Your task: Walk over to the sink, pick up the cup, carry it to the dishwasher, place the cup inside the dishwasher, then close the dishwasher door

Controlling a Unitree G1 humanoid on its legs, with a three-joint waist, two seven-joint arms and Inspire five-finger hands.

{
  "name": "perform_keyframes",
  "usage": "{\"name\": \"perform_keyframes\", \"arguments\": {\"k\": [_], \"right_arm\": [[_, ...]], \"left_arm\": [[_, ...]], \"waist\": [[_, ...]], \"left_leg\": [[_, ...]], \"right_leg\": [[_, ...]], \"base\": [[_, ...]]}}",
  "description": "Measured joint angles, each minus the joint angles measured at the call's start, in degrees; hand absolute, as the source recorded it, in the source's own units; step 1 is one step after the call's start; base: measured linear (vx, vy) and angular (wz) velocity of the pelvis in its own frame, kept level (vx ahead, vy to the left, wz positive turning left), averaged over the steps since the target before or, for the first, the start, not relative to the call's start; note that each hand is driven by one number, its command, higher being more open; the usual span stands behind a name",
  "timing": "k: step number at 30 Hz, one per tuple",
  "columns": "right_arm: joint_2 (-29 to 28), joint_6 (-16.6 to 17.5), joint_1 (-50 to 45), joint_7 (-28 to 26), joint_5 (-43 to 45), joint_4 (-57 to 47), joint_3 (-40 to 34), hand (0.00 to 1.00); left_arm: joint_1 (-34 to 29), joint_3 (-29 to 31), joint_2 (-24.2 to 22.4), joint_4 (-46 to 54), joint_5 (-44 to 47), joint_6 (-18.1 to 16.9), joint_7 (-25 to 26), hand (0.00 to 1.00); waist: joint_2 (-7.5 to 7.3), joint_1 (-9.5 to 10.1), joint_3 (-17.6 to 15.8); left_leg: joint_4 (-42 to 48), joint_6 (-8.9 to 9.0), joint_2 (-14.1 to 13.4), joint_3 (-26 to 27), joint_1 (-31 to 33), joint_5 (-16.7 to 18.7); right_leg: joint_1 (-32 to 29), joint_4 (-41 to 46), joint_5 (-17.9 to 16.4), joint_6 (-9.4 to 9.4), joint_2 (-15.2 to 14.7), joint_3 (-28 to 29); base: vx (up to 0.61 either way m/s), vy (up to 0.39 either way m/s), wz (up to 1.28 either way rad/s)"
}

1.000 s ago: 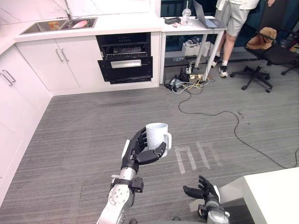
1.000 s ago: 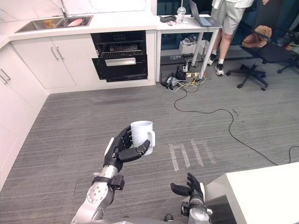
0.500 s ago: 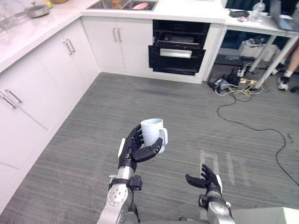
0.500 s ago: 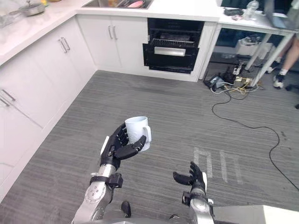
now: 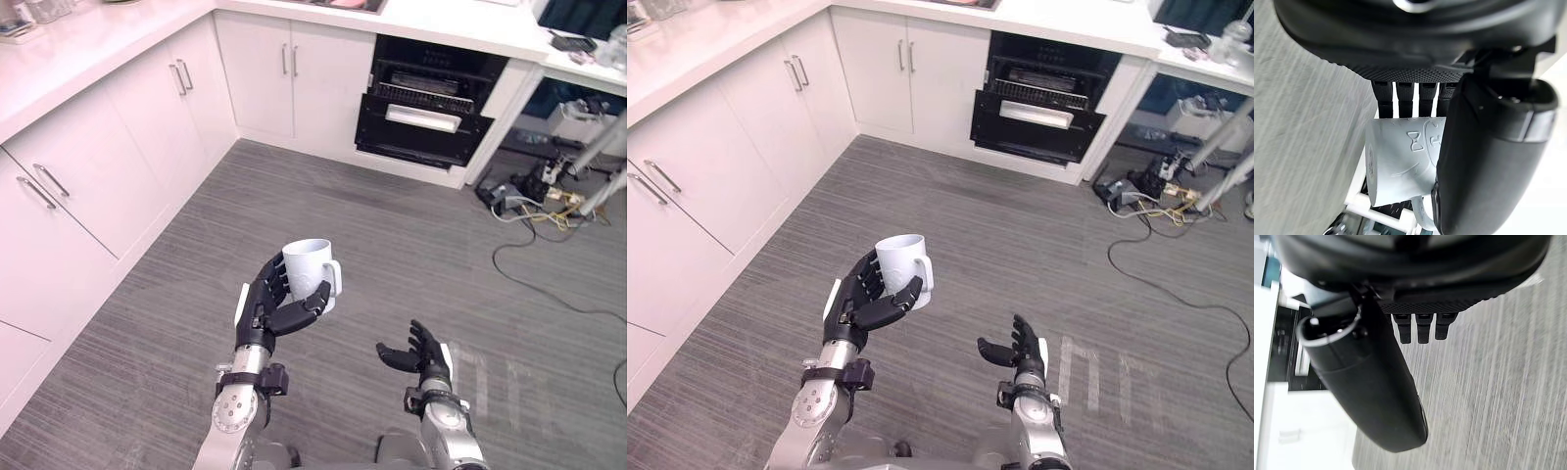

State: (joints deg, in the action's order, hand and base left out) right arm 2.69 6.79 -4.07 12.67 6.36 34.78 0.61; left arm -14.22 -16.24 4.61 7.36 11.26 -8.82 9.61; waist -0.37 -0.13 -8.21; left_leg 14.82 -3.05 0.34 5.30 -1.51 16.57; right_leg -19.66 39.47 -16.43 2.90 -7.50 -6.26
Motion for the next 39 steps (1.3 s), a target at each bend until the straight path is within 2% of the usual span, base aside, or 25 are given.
{"name": "perform_keyframes", "arguments": {"k": [2,3,4,6,7,8,9,10,12,14,16,17,18,19,21,25,27,28,30,31,33,35,36,37,39], "right_arm": [[0.70,-0.01,-0.26,-0.18,0.01,-1.78,-0.02,0.90],[0.78,-0.02,-0.34,-0.18,0.01,-2.07,-0.02,0.90],[2.01,0.01,-1.46,-0.22,-0.03,-3.87,0.15,0.90],[2.92,-0.01,-1.13,-0.35,-0.10,-4.02,0.29,0.90],[2.91,-0.35,-1.37,-0.36,-0.10,-5.93,0.96,0.90],[2.90,-0.37,-2.37,-0.34,-0.08,-7.72,1.39,0.90],[2.74,-0.25,-5.16,-0.17,-0.06,-12.26,2.77,0.90],[2.51,-0.12,-6.95,-0.11,0.00,-15.50,3.40,0.90],[1.85,0.83,-7.76,0.12,0.24,-18.98,3.64,0.90],[1.53,1.69,-6.14,0.30,0.30,-19.02,3.27,0.90],[1.41,1.75,-4.52,0.30,0.31,-16.26,2.89,0.90],[1.52,1.77,-4.02,0.36,0.32,-14.64,2.62,0.90],[2.19,1.72,-3.66,0.56,0.33,-12.68,2.01,0.90],[1.28,0.70,-2.75,0.90,0.43,-9.39,2.06,0.90],[0.44,0.36,-3.37,1.00,0.40,-8.95,2.09,0.90],[0.23,0.12,-3.22,0.78,0.27,-8.22,2.04,0.90],[-0.40,0.12,-3.18,0.32,0.23,-8.16,2.02,0.90],[-0.76,0.12,-3.20,0.03,0.23,-8.12,2.12,0.90],[-1.15,0.12,-3.19,-0.33,0.13,-8.30,2.58,0.90],[-1.79,0.13,-3.13,-0.54,0.02,-8.60,2.71,0.90],[-1.82,0.13,-3.13,-0.64,-0.04,-8.70,3.63,0.90],[-1.56,0.13,-2.80,-0.64,-0.29,-8.71,4.43,0.90],[-0.93,0.16,-2.75,-0.53,-0.64,-8.68,4.86,0.90],[0.39,0.01,-2.30,-0.49,-1.07,-8.33,4.95,0.90],[0.96,0.00,-1.88,-0.38,-1.07,-8.72,4.72,0.90]], "left_arm": [[1.74,-1.28,-0.16,-0.10,0.00,-0.07,0.00,0.30],[1.86,-1.39,-0.16,-0.10,0.00,-0.09,0.00,0.30],[2.47,-2.46,-0.61,-0.91,-0.02,-0.32,-0.07,0.30],[2.31,-2.89,-1.32,-1.32,-0.02,-0.27,-0.03,0.30],[2.41,-2.78,-1.59,-1.70,0.01,-0.16,-0.12,0.30],[2.17,-2.67,-1.77,-1.70,0.05,-0.13,-0.21,0.30],[1.37,-2.53,-2.31,-1.52,0.07,-0.15,-0.43,0.30],[0.33,-2.61,-2.85,-0.91,0.08,-0.20,-0.91,0.30],[-0.73,-2.62,-3.23,0.90,0.11,-0.33,-1.23,0.30],[-0.88,-2.42,-3.58,1.67,0.12,-0.75,-1.47,0.30],[-0.89,-2.23,-3.43,1.32,0.10,-0.77,-1.69,0.30],[-0.90,-2.24,-3.41,1.00,0.10,-0.78,-1.92,0.30],[-1.04,-2.24,-3.83,0.75,0.08,-0.81,-2.17,0.30],[-0.50,-1.66,-2.98,-0.55,0.06,-0.78,-2.17,0.30],[-0.08,-0.64,-2.81,-0.68,0.07,-0.60,-1.56,0.30],[-0.67,-0.10,-1.95,-0.67,0.03,-0.28,-0.79,0.30],[-0.80,-0.17,-0.30,-0.62,-0.07,-0.23,-0.82,0.30],[-0.86,-0.14,0.19,-0.59,-0.07,-0.22,-0.76,0.30],[-0.87,-0.23,-0.09,0.26,-0.08,-0.23,-0.73,0.30],[-0.81,-0.40,-0.23,1.62,-0.07,-0.25,-0.73,0.30],[-0.30,-1.25,-0.16,2.41,-0.07,-0.74,-0.74,0.30],[0.04,-1.91,-0.21,2.41,-0.07,-1.11,-0.75,0.30],[0.41,-2.19,-0.35,1.18,-0.13,-1.44,-0.78,0.30],[0.37,-2.68,-1.88,0.10,-0.13,-0.82,-0.78,0.30],[1.12,-2.82,-2.49,-0.86,-0.15,-0.81,-0.80,0.30]], "waist": [[0.62,-1.69,-0.19],[0.62,-1.71,-0.19],[1.58,-2.51,0.20],[3.83,-2.00,0.78],[4.67,-1.99,0.32],[4.94,-1.94,0.15],[5.20,-0.95,-0.28],[5.17,0.21,-0.34],[4.88,1.51,-0.33],[5.05,2.62,-0.29],[4.44,2.69,-0.67],[4.37,2.79,-0.70],[5.71,2.78,-0.33],[3.43,2.82,-0.51],[1.34,2.26,-0.76],[1.27,2.36,-0.79],[0.04,2.07,-0.66],[0.02,0.82,-0.61],[0.10,0.50,-0.59],[0.13,0.48,-0.61],[0.34,0.05,-0.48],[-0.22,-0.85,0.17],[0.21,-1.66,0.45],[2.91,-1.46,0.91],[3.58,-1.48,1.02]], "left_leg": [[-2.40,1.37,0.06,-4.12,-2.43,0.73],[-2.46,1.57,0.11,-4.34,-2.56,0.85],[-1.95,4.46,-0.26,-6.38,-4.16,2.75],[3.16,5.28,-2.74,-5.77,-2.70,3.08],[14.22,6.40,-4.13,-4.50,0.62,2.35],[22.14,7.75,-5.36,-3.39,3.21,0.38],[36.86,8.42,-8.34,-1.87,8.33,-5.08],[45.72,7.86,-11.09,0.12,11.63,-4.73],[49.99,6.58,-13.74,1.56,17.45,-2.75],[43.38,5.67,-14.10,1.85,23.01,-0.01],[30.56,5.74,-11.08,1.63,24.29,-0.33],[21.61,5.94,-9.29,1.07,23.67,-2.52],[9.57,5.40,-8.19,-0.79,21.79,-12.68],[8.12,4.28,-6.02,1.02,19.61,-14.11],[10.11,2.97,-3.93,1.50,20.42,-11.51],[14.82,2.09,-4.19,3.96,18.84,-4.12],[11.42,1.42,-3.00,6.54,13.36,-2.70],[9.86,0.89,-2.56,6.86,10.10,-1.85],[6.62,1.28,-2.90,8.03,5.02,-1.03],[5.01,2.07,-3.66,8.56,2.40,-0.31],[2.29,3.27,-4.60,8.83,-1.21,0.29],[0.74,5.17,-4.88,8.80,-3.65,1.19],[0.70,6.49,-4.89,7.65,-4.88,2.28],[0.46,6.91,-7.37,7.10,-5.45,2.37],[2.32,7.50,-8.26,5.50,-5.28,0.77]], "right_leg": [[-3.65,-11.63,3.63,-0.03,4.31,1.16],[-3.79,-12.81,4.19,-0.13,4.54,1.49],[-2.99,-14.04,14.25,-1.81,5.54,2.43],[-0.61,-15.29,12.38,-3.13,7.02,0.18],[3.15,-17.36,11.75,-3.79,8.22,-0.66],[5.67,-18.78,11.48,-4.17,8.80,-0.90],[11.42,-21.84,11.06,-4.67,9.72,-0.75],[16.59,-24.81,10.78,-5.11,10.44,-0.15],[21.57,-28.30,9.74,-5.17,10.44,1.15],[24.02,-30.18,8.46,-3.73,9.57,3.21],[25.93,-30.31,6.70,-2.12,7.19,4.61],[26.36,-29.60,5.18,-0.75,5.92,5.30],[26.82,-28.13,2.53,1.17,5.65,6.48],[27.31,-27.63,1.22,1.08,3.34,8.38],[27.74,-28.79,1.20,1.25,1.49,9.90],[25.22,-19.54,1.24,2.31,0.83,12.02],[16.53,0.50,3.23,9.77,-1.10,11.91],[12.55,9.48,2.43,8.29,-1.52,10.91],[6.72,14.59,0.26,4.19,-1.13,7.60],[3.00,13.74,-1.14,1.78,-0.17,5.45],[-1.40,7.13,-2.01,0.38,1.52,3.31],[-3.41,-7.62,2.71,-0.78,2.90,2.49],[-2.19,-13.24,13.02,-2.66,3.67,2.46],[-1.09,-13.95,12.64,-3.60,5.73,1.63],[-0.10,-13.75,10.46,-4.43,6.62,0.84]], "base": [[0.45,-0.027,0.92],[0.51,-0.053,1.06],[0.55,-0.057,0.70],[0.56,-0.065,0.51],[0.53,-0.090,0.27],[0.61,-0.106,0.19],[0.60,-0.073,-0.07],[0.49,-0.039,-0.17],[0.41,0.017,-0.30],[0.38,0.133,-0.40],[0.29,0.211,-0.29],[0.41,0.345,-0.34],[0.44,0.353,-0.34],[0.44,0.342,-0.20],[0.29,0.186,0.06],[0.36,0.208,-0.33],[0.30,0.137,-0.43],[0.35,0.090,-0.19],[0.42,0.045,-0.25],[0.36,-0.020,-0.31],[0.40,-0.077,-0.09],[0.45,-0.105,0.15],[0.50,-0.087,0.09],[0.50,-0.089,0.00],[0.50,-0.132,0.05]]}}
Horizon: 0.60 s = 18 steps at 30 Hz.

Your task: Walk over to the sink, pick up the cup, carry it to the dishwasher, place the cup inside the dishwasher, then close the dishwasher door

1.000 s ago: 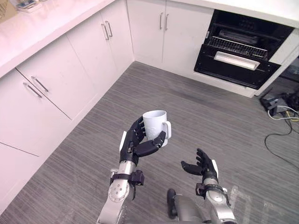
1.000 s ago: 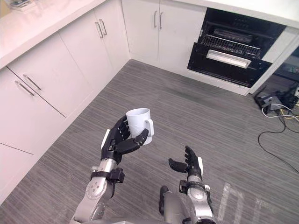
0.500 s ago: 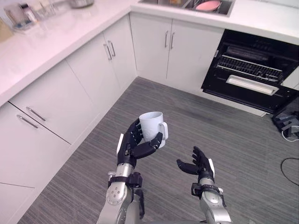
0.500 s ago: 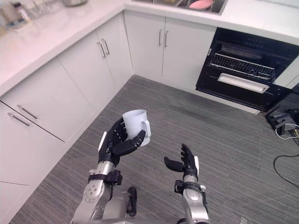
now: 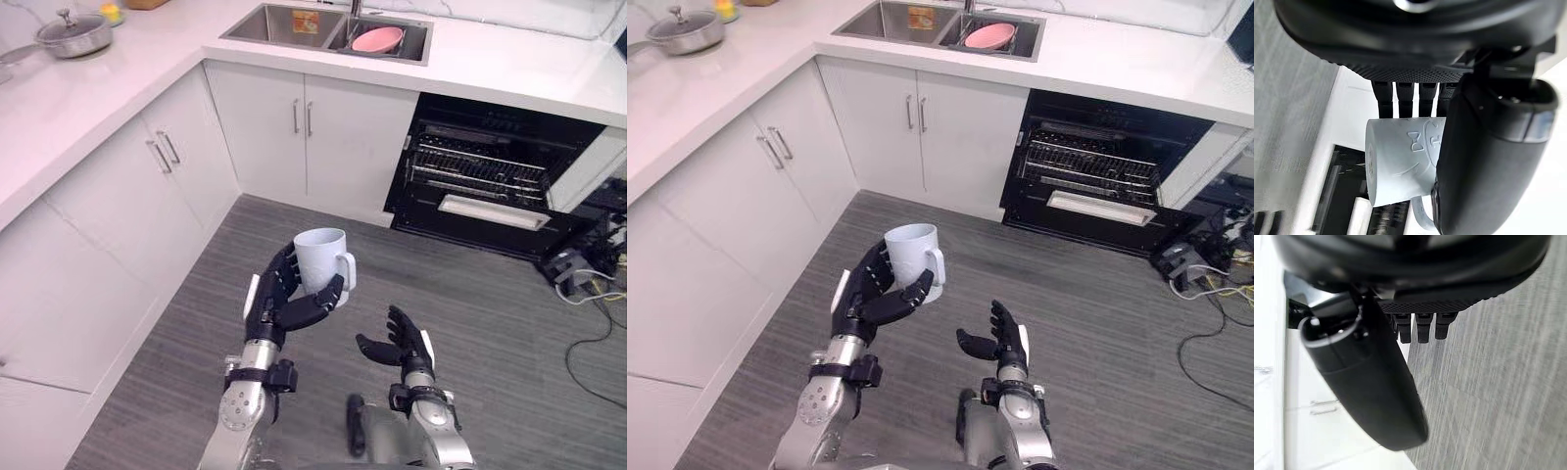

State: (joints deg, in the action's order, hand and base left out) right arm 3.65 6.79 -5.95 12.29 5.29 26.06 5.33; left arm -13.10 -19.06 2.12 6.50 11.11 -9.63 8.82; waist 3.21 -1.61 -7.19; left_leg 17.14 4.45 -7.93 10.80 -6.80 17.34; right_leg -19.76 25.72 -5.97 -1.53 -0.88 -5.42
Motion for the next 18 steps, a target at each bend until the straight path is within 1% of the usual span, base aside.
{"name": "perform_keyframes", "arguments": {"k": [1,2,3,4,5,6,7,8,9,10,11,12,13,14,15,16,17,18], "right_arm": [[0.15,-0.03,-0.81,0.35,0.01,-0.80,-0.20,0.90],[0.17,-0.03,-2.12,0.40,0.02,-2.47,-0.18,0.90],[0.10,-0.02,-3.79,0.48,0.03,-5.06,0.07,0.90],[0.09,0.00,-5.18,0.59,0.04,-8.11,0.45,0.90],[-0.26,0.35,-6.05,0.83,0.04,-11.90,0.53,0.90],[-0.35,0.57,-5.94,0.92,0.04,-12.76,0.53,0.90],[-0.36,0.86,-5.78,1.04,0.04,-13.34,0.52,0.90],[-0.27,1.35,-4.92,1.24,0.05,-13.18,0.51,0.90],[-0.24,1.38,-3.94,1.37,0.05,-12.36,0.48,0.90],[-0.17,1.41,-3.18,1.40,0.05,-11.34,0.39,0.90],[-0.05,1.40,-2.62,1.46,0.05,-10.09,-0.17,0.90],[0.01,1.40,-2.36,1.54,0.05,-9.32,-0.51,0.90],[0.46,1.39,-1.82,1.61,0.05,-7.37,-1.19,0.90],[0.72,1.28,-1.64,1.61,0.06,-6.20,-1.39,0.90],[0.30,0.65,-1.33,1.71,0.07,-4.01,-1.48,0.90],[0.10,0.61,-1.30,1.59,0.04,-4.01,-1.53,0.90],[0.04,0.60,-1.32,1.51,0.03,-3.95,-1.53,0.90],[-0.22,0.59,-1.26,1.46,0.02,-3.84,-1.65,0.90]], "left_arm": [[0.51,-0.05,-0.73,-0.85,0.01,0.56,-0.04,0.30],[0.27,0.01,-1.30,-0.86,0.02,0.66,-0.04,0.30],[0.01,0.04,-1.54,-0.74,0.02,0.64,-0.04,0.30],[-0.42,0.05,-1.82,-0.15,0.04,0.54,-0.05,0.30],[-1.42,0.08,-2.39,1.35,0.06,0.28,-0.15,0.30],[-1.86,0.04,-2.54,1.97,0.07,0.28,-0.19,0.30],[-2.16,0.00,-2.62,2.31,0.07,0.20,-0.34,0.30],[-2.56,0.09,-2.72,2.39,0.08,-0.04,-0.40,0.30],[-2.97,0.31,-2.83,2.36,0.09,-0.06,-0.39,0.30],[-3.15,0.54,-2.70,2.18,0.09,-0.05,-0.42,0.30],[-3.14,0.58,-2.66,1.72,0.08,-0.01,-0.42,0.30],[-3.15,0.58,-2.64,1.61,0.08,0.00,-0.42,0.30],[-3.17,0.66,-2.55,1.58,0.07,0.04,-0.41,0.30],[-3.27,0.77,-2.50,1.51,0.07,0.08,-0.38,0.30],[-2.97,1.39,-1.63,1.48,0.05,0.19,-0.23,0.30],[-2.42,1.99,-1.45,1.70,0.06,0.17,-0.04,0.30],[-1.94,2.20,-1.25,1.45,0.06,0.30,0.00,0.30],[-1.59,2.39,-0.67,1.22,0.06,0.49,0.02,0.30]], "waist": [[0.29,-0.30,-0.34],[0.53,-0.26,-0.76],[0.39,0.34,-0.95],[0.54,1.02,-0.91],[0.68,1.81,-0.86],[0.56,2.07,-0.90],[0.61,2.41,-0.84],[0.85,3.11,-0.67],[0.84,3.72,-0.64],[0.66,3.81,-0.70],[0.54,3.80,-0.72],[0.44,3.85,-0.69],[0.46,4.02,-0.68],[0.45,4.33,-0.65],[-1.49,4.19,-0.34],[-2.21,4.04,-0.54],[-2.41,3.97,-0.54],[-2.46,3.96,-0.56]], "left_leg": [[7.21,0.71,-1.49,-1.49,1.72,-0.85],[15.66,1.58,-3.12,-2.41,3.92,-2.69],[24.70,1.71,-4.55,-2.72,6.65,-6.10],[32.82,1.89,-6.19,-2.35,9.91,-6.24],[40.33,1.09,-7.90,-1.76,15.50,-4.78],[41.15,0.58,-8.12,-1.37,17.31,-3.88],[41.02,-0.14,-8.14,-0.91,18.92,-3.01],[38.71,-1.03,-7.63,-0.30,21.35,-1.25],[33.50,-1.98,-6.37,-0.31,23.07,-0.56],[28.29,-2.11,-4.72,-0.95,24.16,-0.41],[20.86,-1.80,-2.12,-2.35,25.93,-1.01],[16.75,-1.44,-0.71,-3.16,26.71,-1.91],[8.14,-1.64,1.38,-4.20,27.01,-7.69],[6.01,-1.77,2.15,-3.85,25.97,-13.36],[5.88,-6.37,4.89,-2.51,24.77,-14.38],[7.54,-7.90,5.91,-2.35,25.60,-13.23],[8.70,-8.71,6.29,-2.20,26.06,-12.58],[9.51,-8.76,6.80,-2.07,25.33,-9.10]], "right_leg": [[3.27,-1.42,-1.03,-0.49,0.50,-1.43],[7.00,-3.13,-1.54,-0.88,1.14,-2.19],[10.25,-4.99,-2.09,-1.19,1.44,-2.18],[13.14,-6.73,-2.60,-1.20,1.75,-2.07],[16.20,-8.71,-4.18,-2.06,2.09,-2.02],[17.16,-9.17,-4.57,-1.95,2.09,-1.89],[18.04,-9.64,-4.97,-1.80,2.06,-1.60],[19.65,-10.69,-5.40,-1.32,1.86,-1.02],[21.11,-11.70,-5.83,-0.67,1.34,-0.32],[22.19,-12.29,-6.29,0.05,0.52,0.09],[23.14,-12.98,-6.97,1.21,-0.97,0.18],[23.37,-13.04,-7.41,2.05,-1.96,0.25],[24.02,-12.90,-8.42,4.28,-3.42,0.83],[24.43,-12.64,-8.95,5.47,-3.68,1.68],[25.81,-13.42,-9.52,6.30,-6.71,3.24],[25.72,-12.99,-9.41,6.47,-7.64,3.62],[25.45,-12.06,-9.38,6.54,-8.10,3.87],[23.59,-6.86,-9.44,7.02,-8.70,4.41]], "base": [[0.51,-0.178,0.36],[0.47,-0.172,0.33],[0.28,-0.070,0.10],[0.36,-0.036,-0.01],[0.27,0.010,-0.03],[0.25,0.027,0.00],[0.19,0.060,-0.07],[0.24,0.115,-0.19],[0.32,0.189,-0.23],[0.36,0.257,-0.14],[0.34,0.252,-0.03],[0.36,0.292,-0.03],[0.30,0.249,-0.16],[0.41,0.321,-0.17],[0.45,0.320,-0.08],[0.44,0.313,0.06],[0.48,0.344,0.03],[0.37,0.276,-0.13]]}}
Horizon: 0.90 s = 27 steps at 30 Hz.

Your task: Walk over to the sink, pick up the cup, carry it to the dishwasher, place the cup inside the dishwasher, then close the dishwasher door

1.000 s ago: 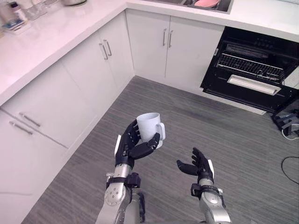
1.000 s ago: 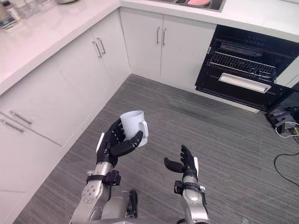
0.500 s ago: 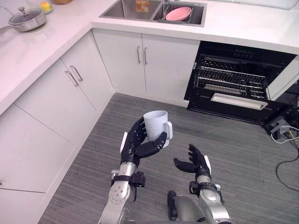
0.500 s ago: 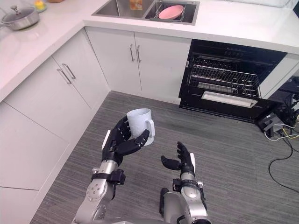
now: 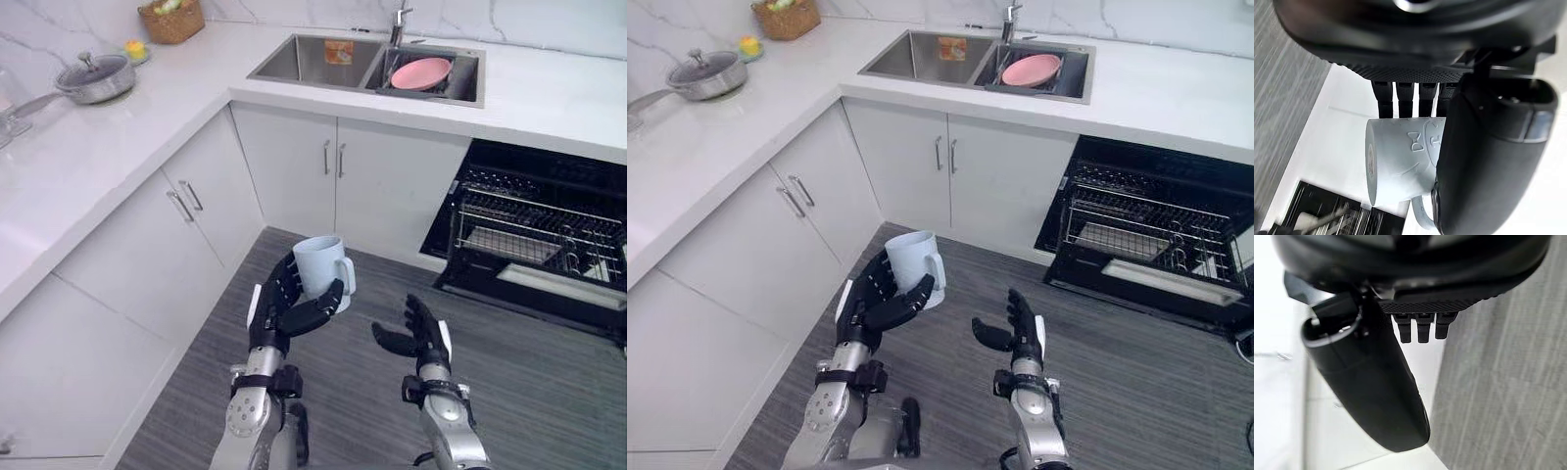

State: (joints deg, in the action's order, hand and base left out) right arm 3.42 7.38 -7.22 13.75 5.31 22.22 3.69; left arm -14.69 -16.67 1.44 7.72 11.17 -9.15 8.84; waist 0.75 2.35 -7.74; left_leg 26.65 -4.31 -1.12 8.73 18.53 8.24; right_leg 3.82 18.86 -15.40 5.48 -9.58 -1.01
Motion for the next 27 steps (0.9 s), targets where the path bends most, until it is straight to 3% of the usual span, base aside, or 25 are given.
{"name": "perform_keyframes", "arguments": {"k": [1,2,3,4,6,8,10,11,12,13,14,15,17,18,19,20,21,24,27], "right_arm": [[-0.62,0.00,0.16,-0.01,-0.02,0.00,-0.08,0.90],[-1.01,-0.01,0.25,-0.04,-0.04,0.08,-0.07,0.90],[-1.70,-0.03,0.21,-0.14,-0.29,0.30,0.07,0.90],[-2.02,-0.04,0.26,-0.28,-0.50,0.37,0.22,0.90],[-2.66,-0.03,0.38,-0.24,-1.09,0.21,0.26,0.90],[-3.02,-0.03,0.48,-0.27,-1.15,-0.07,0.30,0.90],[-2.98,-0.07,0.78,-0.26,-1.15,-0.07,0.46,0.90],[-3.00,-0.10,1.17,-0.22,-1.15,-0.07,0.57,0.90],[-3.10,-0.10,1.16,-0.12,-1.15,-0.09,1.02,0.90],[-2.93,-0.07,0.94,-0.08,-1.16,-0.12,1.25,0.90],[-1.01,-0.36,0.71,-0.01,-1.17,-0.16,1.12,0.90],[-0.64,-0.37,0.18,0.02,-1.17,-1.20,1.00,0.90],[-0.85,-0.52,-1.31,0.23,-1.17,-3.71,0.63,0.90],[-0.99,-0.54,-3.45,0.67,-1.16,-7.03,0.66,0.90],[-1.28,-0.48,-5.19,1.31,-1.15,-10.85,0.70,0.90],[-1.43,-0.45,-5.62,1.53,-1.15,-12.54,0.69,0.90],[-1.53,-0.15,-6.26,1.78,-1.15,-16.03,0.69,0.90],[-1.67,1.17,-6.21,1.82,-1.13,-19.51,0.93,0.90],[-1.93,1.20,-5.29,1.86,-0.88,-19.45,1.56,0.90]], "left_arm": [[0.01,0.00,0.88,-0.11,0.00,0.02,0.00,0.30],[-0.05,-0.01,1.46,-0.20,-0.01,0.06,0.00,0.30],[-0.10,-0.11,2.68,-0.95,-0.02,0.13,0.00,0.30],[-0.51,-0.10,3.10,-1.13,-0.04,0.24,0.05,0.30],[-0.55,-0.30,3.10,-1.09,-0.04,0.21,0.08,0.30],[-0.32,-0.87,3.14,-1.09,-0.05,0.16,0.08,0.30],[-0.02,-1.98,3.27,-1.06,-0.04,0.13,0.07,0.30],[0.09,-2.24,3.27,-1.06,-0.05,0.09,0.05,0.30],[-0.02,-2.26,3.80,-1.04,-0.05,0.07,0.06,0.30],[0.09,-2.27,4.12,-1.52,-0.08,0.03,0.02,0.30],[0.25,-2.39,2.37,-3.45,-0.12,0.26,-0.03,0.30],[0.37,-2.37,1.66,-3.63,-0.21,0.26,-0.04,0.30],[0.65,-2.12,0.96,-3.61,-0.83,0.23,-0.05,0.30],[0.42,-1.74,0.50,-3.58,-1.20,0.24,-0.06,0.30],[0.11,-1.74,0.10,-3.21,-1.23,0.22,-0.10,0.30],[-0.13,-1.82,-0.08,-2.79,-1.23,0.20,-0.10,0.30],[-0.35,-1.78,-0.30,-1.96,-1.25,0.19,-0.13,0.30],[-1.10,-1.76,-0.85,-0.30,-1.32,0.05,-0.33,0.30],[-1.69,-1.60,-0.94,-0.30,-1.76,0.07,-0.09,0.30]], "waist": [[-0.46,-0.06,-0.29],[-0.89,-0.09,-0.57],[-1.34,-0.55,-0.76],[-1.26,-1.36,-0.77],[-1.28,-1.78,-0.74],[-1.26,-2.07,-0.73],[-1.19,-3.04,-0.69],[-1.33,-3.27,-0.61],[-2.78,-3.26,0.11],[-3.01,-3.64,0.20],[0.94,-3.95,1.13],[1.84,-4.03,1.16],[2.12,-3.97,0.73],[2.12,-3.78,0.56],[2.02,-3.18,0.45],[1.99,-3.12,0.44],[1.93,-3.00,0.42],[1.73,-1.34,0.58],[1.70,-0.68,0.60]], "left_leg": [[-0.67,0.13,0.75,0.78,-2.33,2.28],[-1.37,-0.21,1.25,1.32,-4.06,2.80],[-3.23,-0.96,2.03,1.94,-8.09,3.61],[-5.03,-1.62,2.20,2.17,-11.60,4.02],[-7.76,-2.00,1.95,2.85,-16.00,4.24],[-9.48,-1.86,1.66,3.22,-18.66,4.44],[-11.60,-0.56,1.02,3.27,-21.71,5.11],[-11.57,1.50,0.46,3.54,-22.88,6.36],[-11.25,3.70,1.00,4.41,-24.20,7.78],[-10.91,4.56,1.16,4.35,-25.28,8.73],[-9.51,5.46,-2.43,4.30,-26.29,10.24],[-6.98,5.65,-3.68,4.31,-25.99,10.28],[2.23,7.27,-6.40,4.32,-23.78,9.23],[13.70,8.90,-9.04,3.99,-20.42,5.43],[23.02,9.66,-10.95,3.27,-16.97,5.59],[26.18,9.46,-11.64,3.06,-15.07,6.36],[28.65,8.13,-12.55,2.87,-11.70,7.70],[19.63,5.90,-11.88,0.87,-6.94,10.73],[4.72,6.88,-6.52,-8.56,-5.06,10.56]], "right_leg": [[-3.99,10.13,0.57,3.65,-1.25,0.81],[-6.36,16.30,1.66,6.02,-2.08,1.42],[-10.43,27.48,1.64,6.78,-2.77,2.22],[-13.85,34.28,0.90,5.32,-2.59,1.12],[-18.37,36.17,-0.49,2.45,-1.74,-2.00],[-21.83,32.95,-1.56,0.59,-0.58,-4.33],[-24.91,21.99,-2.04,-1.98,1.45,-7.38],[-25.61,12.85,1.32,-4.09,3.09,-8.67],[-25.14,3.00,11.25,-6.16,3.90,-9.14],[-24.54,2.21,16.13,-8.38,3.83,-8.84],[-22.61,2.19,14.47,-8.75,7.13,-10.18],[-21.36,1.10,13.71,-9.02,8.65,-10.25],[-18.20,-0.76,12.72,-9.66,10.67,-10.22],[-14.64,-2.26,11.86,-10.26,11.90,-9.65],[-11.59,-3.73,11.29,-10.58,12.55,-8.52],[-10.26,-4.57,11.12,-10.75,12.74,-8.14],[-8.40,-5.90,10.39,-10.80,12.83,-7.05],[-6.72,-6.29,8.44,-10.62,12.69,-2.75],[-6.38,-5.59,6.84,-8.63,11.98,1.92]], "base": [[0.36,0.274,-0.23],[0.38,0.221,-0.26],[0.46,0.217,-0.16],[0.46,0.182,-0.11],[0.37,0.064,-0.13],[0.38,-0.003,-0.11],[0.37,-0.036,-0.02],[0.45,-0.069,-0.18],[0.48,-0.081,-0.17],[0.61,-0.097,-0.25],[0.51,-0.084,-0.21],[0.49,-0.081,-0.28],[0.41,-0.097,-0.22],[0.50,-0.088,-0.38],[0.38,-0.040,-0.40],[0.32,-0.007,-0.41],[0.28,0.014,-0.39],[0.25,0.107,-0.65],[0.21,0.222,-0.76]]}}
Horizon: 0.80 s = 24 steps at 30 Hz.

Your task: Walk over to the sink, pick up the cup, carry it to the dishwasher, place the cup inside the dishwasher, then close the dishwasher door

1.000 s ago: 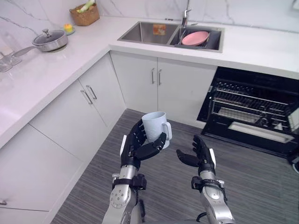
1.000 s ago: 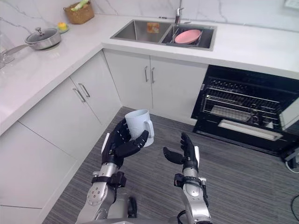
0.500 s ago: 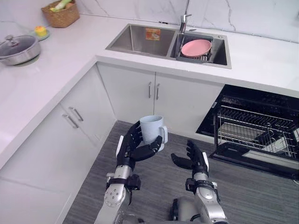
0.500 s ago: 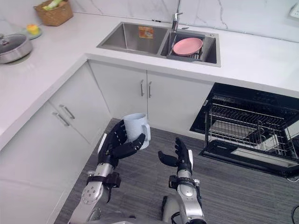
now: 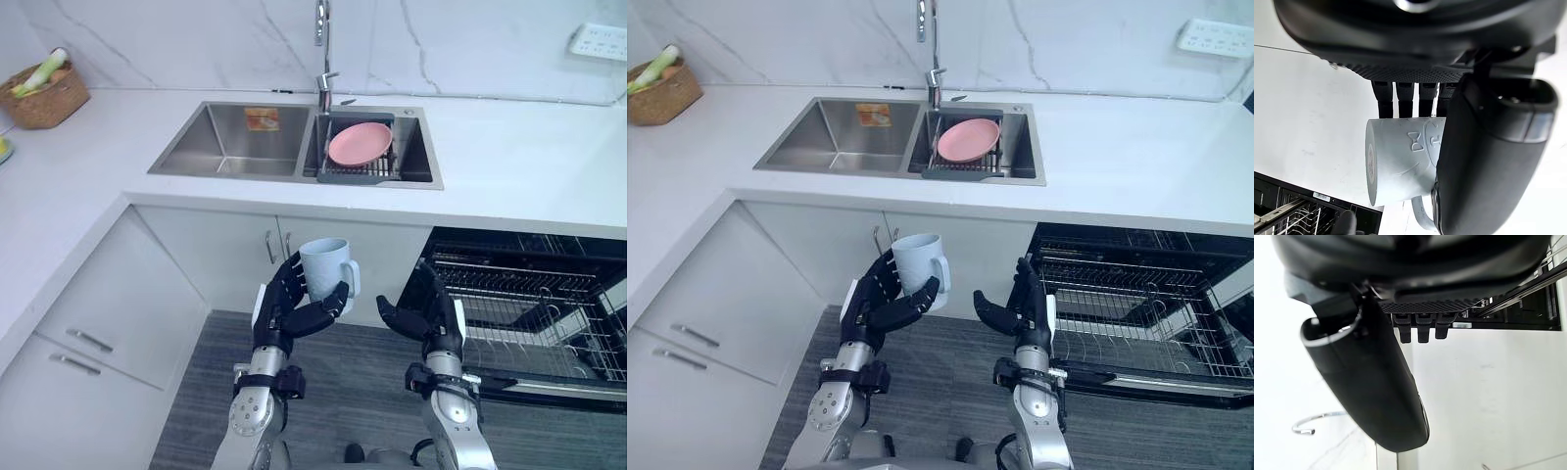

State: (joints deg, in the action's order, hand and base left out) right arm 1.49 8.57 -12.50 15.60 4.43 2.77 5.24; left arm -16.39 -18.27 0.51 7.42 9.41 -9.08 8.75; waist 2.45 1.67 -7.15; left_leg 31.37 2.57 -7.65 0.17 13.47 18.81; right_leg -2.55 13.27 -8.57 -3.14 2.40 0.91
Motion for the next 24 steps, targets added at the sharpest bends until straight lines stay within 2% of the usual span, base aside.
{"name": "perform_keyframes", "arguments": {"k": [1,2,4,6,8,10,13,14,15,16,17,18,21,23,24], "right_arm": [[-0.03,0.00,0.53,-0.02,0.21,0.22,0.13,0.90],[-0.01,0.00,0.65,-0.03,0.48,0.38,0.25,0.90],[-2.06,-0.08,0.35,-0.38,1.02,0.11,0.54,0.90],[-3.14,-0.06,0.43,-1.12,1.06,-1.23,0.63,0.90],[-3.27,0.21,0.64,-1.88,1.07,-2.42,1.40,0.90],[-3.48,0.68,0.78,-2.24,1.07,-3.28,2.39,0.90],[-3.94,0.86,1.69,-2.92,1.08,-3.35,3.12,0.90],[-3.81,0.86,3.19,-3.14,1.08,-2.68,3.55,0.90],[-3.73,0.94,3.92,-3.12,1.10,-2.36,3.67,0.90],[-3.59,1.11,5.71,-3.15,1.11,-1.62,3.96,0.90],[-3.58,1.14,6.42,-3.15,1.12,-1.35,4.12,0.90],[-3.51,1.22,7.38,-3.24,1.16,-1.22,4.28,0.90],[-0.99,1.31,7.21,-3.32,1.19,-1.32,4.10,0.90],[-0.38,1.44,6.37,-3.31,1.83,-1.74,4.12,0.90],[-0.55,1.50,5.39,-3.46,3.23,-3.01,4.32,0.90]], "left_arm": [[-0.02,0.00,0.04,-0.04,-0.03,-0.01,0.12,0.30],[-0.07,-0.10,0.24,-0.18,-0.13,0.01,0.21,0.30],[0.03,0.20,1.29,-0.37,-0.45,0.07,1.23,0.30],[0.11,0.40,1.29,-0.35,-0.49,0.07,1.45,0.30],[0.12,0.53,1.32,-0.34,-0.57,0.07,1.70,0.30],[0.33,0.84,1.34,-0.27,-0.64,0.06,2.25,0.30],[0.84,1.80,1.85,-0.22,-1.78,0.06,2.90,0.30],[1.32,2.95,2.28,-0.21,-2.34,0.05,3.53,0.30],[1.66,3.52,2.50,-0.21,-2.47,0.03,3.77,0.30],[2.41,4.99,2.74,-0.25,-2.61,0.02,4.08,0.30],[2.71,5.75,2.81,-0.26,-2.61,0.02,4.27,0.30],[3.19,6.90,2.52,-0.56,-2.61,-0.13,4.97,0.30],[3.25,7.06,1.27,-0.54,-2.66,-0.15,5.09,0.30],[3.25,7.03,0.82,-0.58,-2.66,-0.15,4.99,0.30],[3.29,7.01,0.72,-0.77,-2.65,-0.15,4.91,0.30]], "waist": [[0.45,0.27,0.28],[0.19,0.54,0.23],[-2.53,-0.23,1.47],[-3.56,-0.25,1.59],[-3.60,0.01,1.58],[-3.65,-0.16,1.59],[-3.88,-0.77,1.44],[-3.96,-1.04,1.45],[-3.98,-1.12,1.46],[-4.11,-1.35,1.51],[-4.17,-1.59,1.47],[-3.51,-1.97,1.36],[-1.88,-1.96,1.81],[-1.73,-2.45,1.75],[-1.53,-2.43,1.61]], "left_leg": [[-6.11,1.44,1.83,-3.73,-0.95,-4.85],[-7.42,0.56,2.49,-3.51,-2.21,-8.05],[-7.75,-0.81,4.06,0.46,-3.17,-7.15],[-8.63,-1.57,4.85,3.38,-4.80,-6.45],[-10.22,-2.53,4.80,6.87,-7.69,-5.24],[-12.11,-3.04,4.64,10.25,-10.27,-4.82],[-15.36,-3.55,4.20,15.43,-14.39,-4.52],[-16.50,-3.71,3.62,18.16,-15.91,-4.42],[-16.81,-3.75,3.35,19.07,-16.23,-4.40],[-16.88,-4.30,2.93,21.24,-16.47,-4.07],[-16.45,-4.48,2.75,22.09,-16.47,-3.81],[-14.56,-2.76,1.63,22.87,-16.54,-2.14],[-13.97,-1.47,-1.60,21.70,-17.46,-1.36],[-10.42,-1.51,-3.83,20.36,-17.08,-1.26],[-4.51,-1.53,-5.58,19.69,-15.41,-1.31]], "right_leg": [[-0.81,1.86,-1.35,1.59,-0.16,2.29],[-1.10,2.99,-1.82,2.65,-0.23,3.72],[-1.49,3.33,-2.98,4.56,-2.73,6.36],[-1.82,3.45,-3.17,5.51,-3.92,8.17],[-2.55,5.82,-3.58,6.46,-4.33,8.04],[-5.23,10.89,-3.79,6.87,-4.87,4.77],[-8.59,15.99,-3.33,7.49,-7.00,-5.45],[-9.08,15.88,-3.22,7.31,-8.02,-11.61],[-9.34,15.62,-3.68,6.51,-8.60,-14.21],[-10.52,15.35,-5.15,4.01,-10.55,-19.10],[-10.72,14.16,-4.88,3.66,-11.31,-20.84],[-9.74,10.30,-0.91,2.48,-10.44,-21.78],[-7.03,5.52,0.28,1.08,-5.80,-21.19],[-3.85,1.01,1.39,0.45,-3.10,-21.07],[-1.70,-2.13,2.18,0.04,-1.56,-20.33]], "base": [[0.27,0.328,-0.97],[0.25,0.279,-0.83],[0.27,0.274,-0.59],[0.19,0.202,-0.62],[0.14,0.155,-0.95],[0.10,0.106,-1.01],[0.06,0.038,-1.06],[0.05,-0.024,-0.96],[0.05,-0.065,-1.15],[0.02,-0.058,-0.78],[0.05,-0.087,-0.87],[0.09,-0.104,-0.60],[0.12,-0.142,-0.40],[0.12,-0.122,-0.23],[0.10,-0.074,-0.33]]}}
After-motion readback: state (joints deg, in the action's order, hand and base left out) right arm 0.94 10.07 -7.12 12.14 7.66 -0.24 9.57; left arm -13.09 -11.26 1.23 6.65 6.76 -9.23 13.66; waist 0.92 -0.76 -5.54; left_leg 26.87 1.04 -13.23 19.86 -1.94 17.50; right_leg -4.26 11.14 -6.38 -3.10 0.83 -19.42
